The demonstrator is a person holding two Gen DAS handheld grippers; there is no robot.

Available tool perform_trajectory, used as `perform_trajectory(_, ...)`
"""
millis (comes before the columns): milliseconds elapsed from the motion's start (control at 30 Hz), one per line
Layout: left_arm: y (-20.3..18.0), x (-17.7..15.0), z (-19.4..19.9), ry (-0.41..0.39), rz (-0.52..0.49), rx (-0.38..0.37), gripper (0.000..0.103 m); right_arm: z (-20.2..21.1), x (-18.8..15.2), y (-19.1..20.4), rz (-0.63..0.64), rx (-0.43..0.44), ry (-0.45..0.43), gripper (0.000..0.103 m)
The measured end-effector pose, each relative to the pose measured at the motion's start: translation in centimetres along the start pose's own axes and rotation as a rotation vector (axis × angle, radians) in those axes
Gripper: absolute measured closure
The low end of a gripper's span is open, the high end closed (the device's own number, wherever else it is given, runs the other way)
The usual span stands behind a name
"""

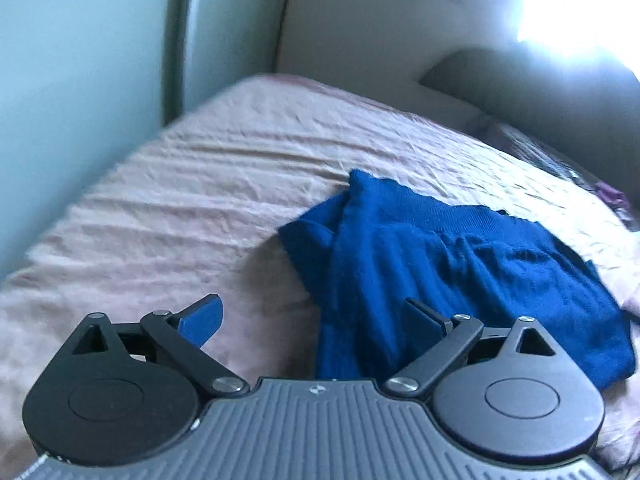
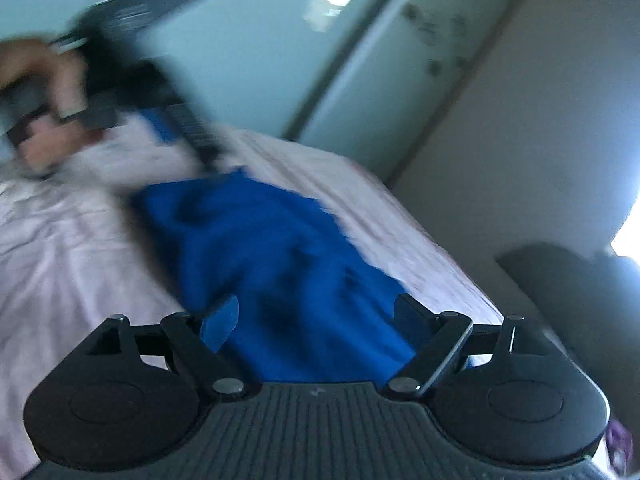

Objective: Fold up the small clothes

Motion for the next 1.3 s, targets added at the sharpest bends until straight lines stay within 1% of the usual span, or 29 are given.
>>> perform_trajectory(33,0.0,0.4,-0.8,0.032,0.012,-0.030,0.006,-0.4,0.5,1.4,0.043,0.007,-0.008,0.018)
perform_trajectory(100,0.2,0.7,-2.0,0.075,0.050,-0.066,0.006,-1.2,1.3,3.6,0.120,0.008,-0.020,0.018)
perform_trajectory(167,0.4,0.9,-3.0,0.122,0.098,-0.113,0.006,-2.3,1.8,5.4,0.174,0.007,-0.016,0.018)
perform_trajectory(233,0.4,1.1,-4.1,0.171,0.137,-0.157,0.006,-3.1,2.0,6.7,0.213,-0.007,-0.009,0.018)
perform_trajectory(300,0.7,1.4,-5.2,0.203,0.177,-0.188,0.007,-3.9,2.3,7.4,0.224,-0.042,-0.015,0.018)
perform_trajectory(500,-0.2,2.9,-7.5,0.234,0.220,-0.283,0.006,-7.1,4.1,6.7,0.192,-0.111,-0.026,0.019)
perform_trajectory(567,-0.4,3.5,-8.4,0.230,0.234,-0.295,0.009,-8.1,4.8,6.5,0.175,-0.106,-0.030,0.019)
perform_trajectory(633,-0.7,4.0,-9.3,0.221,0.242,-0.301,0.012,-9.0,5.4,6.3,0.163,-0.099,-0.036,0.022)
perform_trajectory(667,-0.9,4.3,-9.7,0.218,0.248,-0.307,0.014,-9.5,5.8,6.5,0.164,-0.097,-0.038,0.026)
perform_trajectory(700,-1.0,4.6,-10.1,0.218,0.253,-0.315,0.018,-10.1,6.0,6.6,0.165,-0.095,-0.042,0.033)
perform_trajectory(733,-1.2,4.8,-10.5,0.222,0.254,-0.323,0.022,-10.5,6.3,6.6,0.165,-0.088,-0.046,0.037)
perform_trajectory(767,-1.5,4.9,-11.0,0.229,0.251,-0.328,0.028,-10.8,6.3,6.6,0.165,-0.080,-0.046,0.049)
perform_trajectory(800,-1.6,5.0,-11.2,0.230,0.244,-0.327,0.032,-11.2,6.4,6.8,0.167,-0.067,-0.043,0.062)
perform_trajectory(833,-1.9,5.1,-11.4,0.228,0.231,-0.321,0.042,-11.5,6.7,7.1,0.170,-0.053,-0.042,0.068)
perform_trajectory(867,-2.0,5.1,-11.7,0.234,0.219,-0.313,0.056,-11.6,6.7,7.2,0.172,-0.042,-0.041,0.073)
perform_trajectory(900,-2.1,5.0,-11.9,0.236,0.209,-0.296,0.062,-11.6,6.8,7.4,0.177,-0.039,-0.044,0.078)
perform_trajectory(933,-2.1,5.1,-11.9,0.230,0.200,-0.283,0.067,-11.3,6.9,7.6,0.181,-0.041,-0.051,0.081)
perform_trajectory(967,-2.1,5.0,-11.8,0.231,0.194,-0.279,0.083,-11.2,6.9,7.5,0.176,-0.039,-0.056,0.083)
perform_trajectory(1000,-2.1,4.9,-11.9,0.240,0.194,-0.281,0.092,-11.0,6.9,7.4,0.163,-0.031,-0.062,0.085)
perform_trajectory(1067,-1.9,4.9,-11.7,0.236,0.204,-0.262,0.093,-10.1,6.6,7.1,0.111,-0.008,-0.076,0.086)
perform_trajectory(1133,-2.3,4.9,-11.1,0.213,0.187,-0.249,0.093,-9.7,6.6,6.0,0.026,0.030,-0.091,0.087)
perform_trajectory(1300,-4.4,5.6,-8.5,0.147,0.112,-0.210,0.094,-7.8,5.9,2.3,-0.236,0.132,-0.131,0.088)
Point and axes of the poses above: each gripper's, at about its wrist camera, not at the fingertips, and z roughly against the way its jaws point, y to its left, x to its top, the point moved 7 cm from there along -z, roughly the way its jaws point, and after that the axes turned 10 degrees about z, right-handed, at the moved point
